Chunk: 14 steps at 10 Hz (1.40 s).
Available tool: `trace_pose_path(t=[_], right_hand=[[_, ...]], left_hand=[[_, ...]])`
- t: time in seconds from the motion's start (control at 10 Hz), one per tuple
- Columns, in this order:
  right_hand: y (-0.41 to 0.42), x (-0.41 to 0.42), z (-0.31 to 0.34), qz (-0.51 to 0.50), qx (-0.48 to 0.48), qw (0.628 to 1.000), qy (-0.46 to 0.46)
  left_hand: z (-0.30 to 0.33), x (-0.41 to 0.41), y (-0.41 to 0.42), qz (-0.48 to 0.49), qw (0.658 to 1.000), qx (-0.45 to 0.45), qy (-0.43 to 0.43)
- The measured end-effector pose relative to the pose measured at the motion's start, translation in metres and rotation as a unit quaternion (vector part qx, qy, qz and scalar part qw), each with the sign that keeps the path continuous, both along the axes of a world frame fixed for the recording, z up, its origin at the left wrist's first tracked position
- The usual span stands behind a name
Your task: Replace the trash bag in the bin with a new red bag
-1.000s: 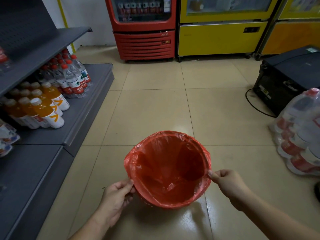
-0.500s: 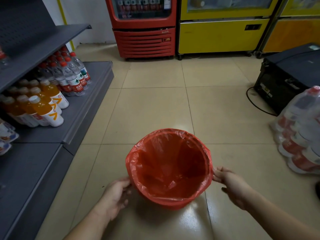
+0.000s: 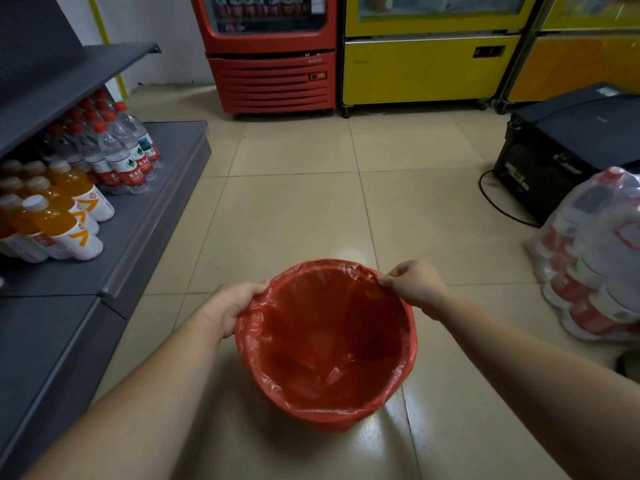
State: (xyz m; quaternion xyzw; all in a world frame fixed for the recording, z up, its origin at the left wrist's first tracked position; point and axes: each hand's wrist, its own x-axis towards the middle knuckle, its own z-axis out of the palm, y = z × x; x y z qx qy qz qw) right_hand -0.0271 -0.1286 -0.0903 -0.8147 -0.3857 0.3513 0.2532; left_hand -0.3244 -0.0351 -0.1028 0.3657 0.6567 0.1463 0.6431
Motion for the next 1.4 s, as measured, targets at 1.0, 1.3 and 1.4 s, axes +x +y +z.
trace_pose_path(t=[1.0, 1.3, 1.4], right_hand=[[0.015, 0.003, -0.039, -0.084, -0.099, 0.918, 0.374], [0.013, -0.003, -0.027, -0.094, -0.05, 0.95, 0.293], [0.011, -0.01, -0.011, -0.118, 0.031, 0.981, 0.154]], left_hand=[[-0.053, -0.019, -0.002, -0.097, 0.986, -0.133, -0.017], [-0.041, -0.023, -0.001, -0.051, 0.991, -0.122, 0.008], [-0.007, -0.014, -0.008, -0.007, 0.998, -0.01, 0.054]])
